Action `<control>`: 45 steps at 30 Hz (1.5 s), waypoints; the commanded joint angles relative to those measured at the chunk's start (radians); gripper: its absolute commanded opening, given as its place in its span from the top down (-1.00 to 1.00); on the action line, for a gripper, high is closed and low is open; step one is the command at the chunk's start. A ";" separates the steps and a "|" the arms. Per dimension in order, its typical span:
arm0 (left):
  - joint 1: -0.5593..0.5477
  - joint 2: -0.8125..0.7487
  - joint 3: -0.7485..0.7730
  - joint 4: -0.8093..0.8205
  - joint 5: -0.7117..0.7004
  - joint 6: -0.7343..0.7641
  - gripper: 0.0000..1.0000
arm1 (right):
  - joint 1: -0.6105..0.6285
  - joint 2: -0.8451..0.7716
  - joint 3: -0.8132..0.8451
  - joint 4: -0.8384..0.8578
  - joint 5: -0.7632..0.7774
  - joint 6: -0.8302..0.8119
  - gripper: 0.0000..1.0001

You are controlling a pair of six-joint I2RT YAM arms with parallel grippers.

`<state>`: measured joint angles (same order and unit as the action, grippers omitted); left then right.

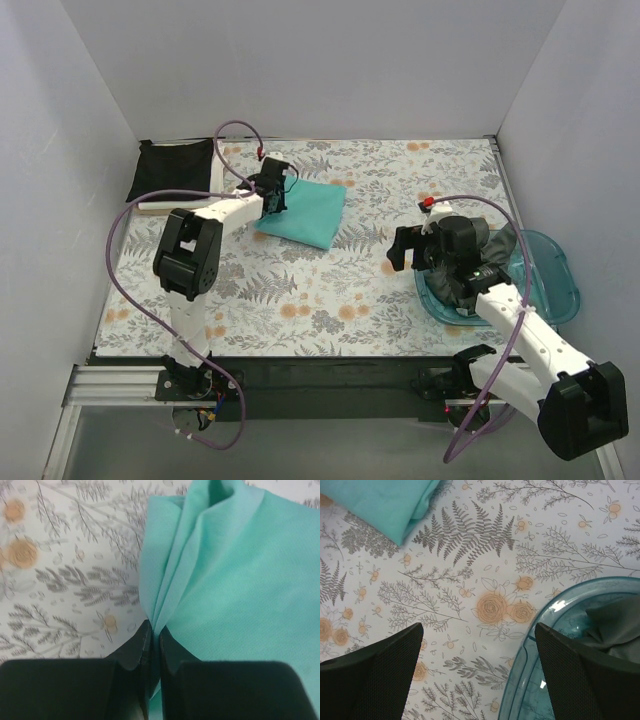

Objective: Fold and stack the t-shirts
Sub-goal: Neatly place the folded tshirt to the corner

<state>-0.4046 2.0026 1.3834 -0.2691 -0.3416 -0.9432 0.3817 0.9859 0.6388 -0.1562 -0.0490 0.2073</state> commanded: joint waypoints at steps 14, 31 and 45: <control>0.110 0.006 0.155 0.047 -0.201 0.339 1.00 | 0.000 -0.062 -0.073 0.026 0.057 -0.019 -0.97; 0.201 -0.085 0.249 0.099 -0.227 0.537 1.00 | -0.001 -0.053 -0.071 0.024 0.090 -0.016 -0.97; 0.263 -0.140 0.342 0.108 -0.244 0.644 1.00 | -0.001 -0.039 -0.068 0.020 0.104 -0.019 -0.97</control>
<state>-0.1616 1.9633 1.6695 -0.1944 -0.5629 -0.3367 0.3817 0.9436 0.5720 -0.1612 0.0429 0.1986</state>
